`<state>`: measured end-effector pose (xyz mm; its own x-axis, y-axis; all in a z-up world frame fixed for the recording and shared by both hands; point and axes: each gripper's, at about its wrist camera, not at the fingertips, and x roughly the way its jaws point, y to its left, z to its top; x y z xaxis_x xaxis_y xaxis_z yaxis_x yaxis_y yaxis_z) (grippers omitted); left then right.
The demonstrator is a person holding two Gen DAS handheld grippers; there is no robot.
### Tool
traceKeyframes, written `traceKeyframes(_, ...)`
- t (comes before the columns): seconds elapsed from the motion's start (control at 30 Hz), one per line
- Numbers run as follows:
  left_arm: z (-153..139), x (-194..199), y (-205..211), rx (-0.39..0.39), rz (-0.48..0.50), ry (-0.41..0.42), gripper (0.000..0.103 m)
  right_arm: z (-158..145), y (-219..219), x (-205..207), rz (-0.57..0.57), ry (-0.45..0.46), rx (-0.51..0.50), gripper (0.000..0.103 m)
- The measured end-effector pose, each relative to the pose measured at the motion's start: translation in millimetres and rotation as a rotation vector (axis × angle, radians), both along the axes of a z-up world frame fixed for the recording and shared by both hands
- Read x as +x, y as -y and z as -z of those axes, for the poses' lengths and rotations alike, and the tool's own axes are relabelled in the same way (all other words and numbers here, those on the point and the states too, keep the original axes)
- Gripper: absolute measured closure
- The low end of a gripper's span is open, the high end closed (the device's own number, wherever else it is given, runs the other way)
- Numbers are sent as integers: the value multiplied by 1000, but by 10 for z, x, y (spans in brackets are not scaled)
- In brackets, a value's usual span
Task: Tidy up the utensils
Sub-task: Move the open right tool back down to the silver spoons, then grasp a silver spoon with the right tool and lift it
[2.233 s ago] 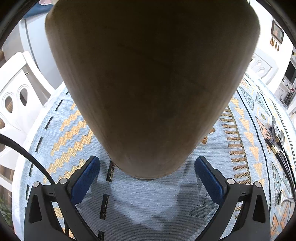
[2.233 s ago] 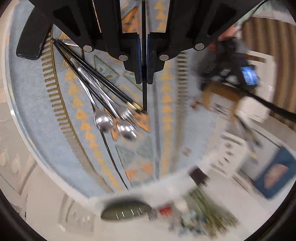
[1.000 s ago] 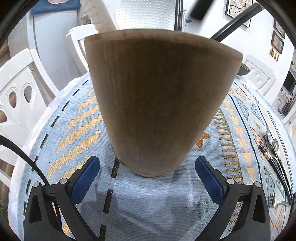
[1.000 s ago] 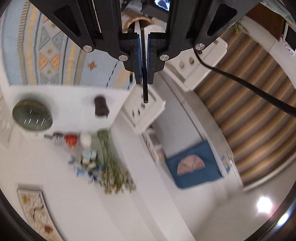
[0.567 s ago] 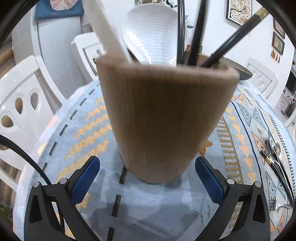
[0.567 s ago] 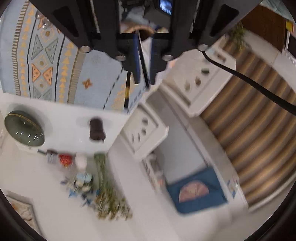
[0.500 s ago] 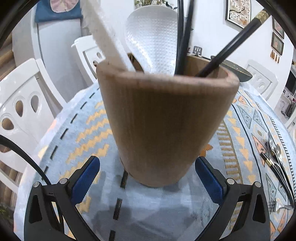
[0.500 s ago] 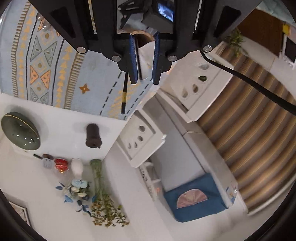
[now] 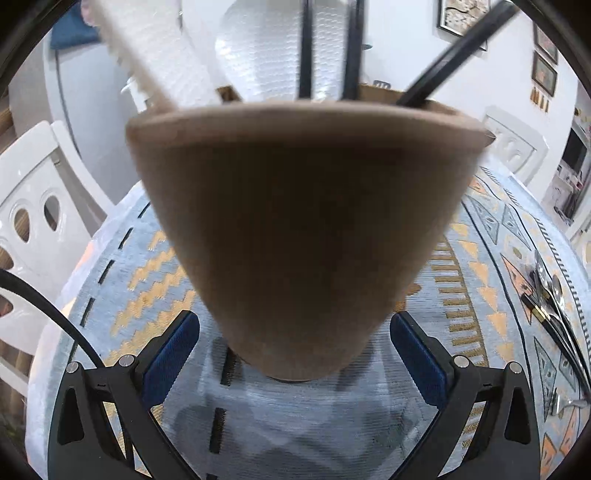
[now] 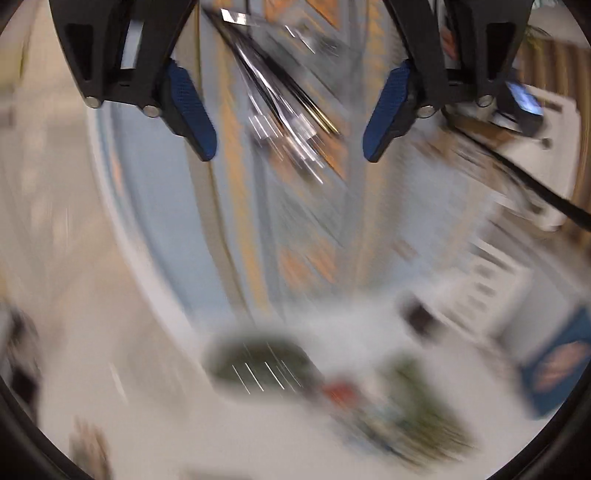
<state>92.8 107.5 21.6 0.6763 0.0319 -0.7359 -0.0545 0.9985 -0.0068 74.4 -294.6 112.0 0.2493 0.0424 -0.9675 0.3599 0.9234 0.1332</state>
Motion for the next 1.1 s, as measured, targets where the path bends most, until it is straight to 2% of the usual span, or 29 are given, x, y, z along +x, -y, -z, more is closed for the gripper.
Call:
traceKeyframes(0.03,-4,6,3,3,4,3,0,173,93,-23,31,-35,42,62)
traceKeyframes(0.07,-7,0,4,7,8,4,0,404,225,-63,80,-53,113,62)
traceKeyframes(0.13,-2,4,8,9,9,-1,0,591,341,-83,133,-56,150,62)
traceKeyframes(0.23,37,-37,54,11,7,-6,0,727,386,19,137,-56,171,62)
traceKeyframes(0.33,37,-37,56,8,10,-3,0,835,336,207,97,-100,187,62)
traceKeyframes(0.4,48,-44,39,3,8,-7,0,906,269,308,69,-131,134,62)
traceKeyframes(0.5,110,62,62,-2,2,-23,0,880,127,411,10,-148,31,56)
traceKeyframes(0.6,133,124,36,-1,-5,-27,0,930,57,497,29,-155,27,35)
traceKeyframes(0.63,133,134,28,-1,-6,-27,0,938,36,527,30,-163,9,34)
traceKeyframes(0.8,148,204,53,4,-6,-31,0,931,-112,627,8,-153,-117,42)
traceKeyframes(0.87,155,209,46,5,-7,-33,0,910,-240,651,-25,-126,-142,53)
traceKeyframes(0.9,160,199,57,6,-7,-33,0,895,-303,651,-38,-121,-153,65)
traceKeyframes(1.1,161,208,41,3,-6,-31,0,865,-429,595,-109,-118,-194,66)
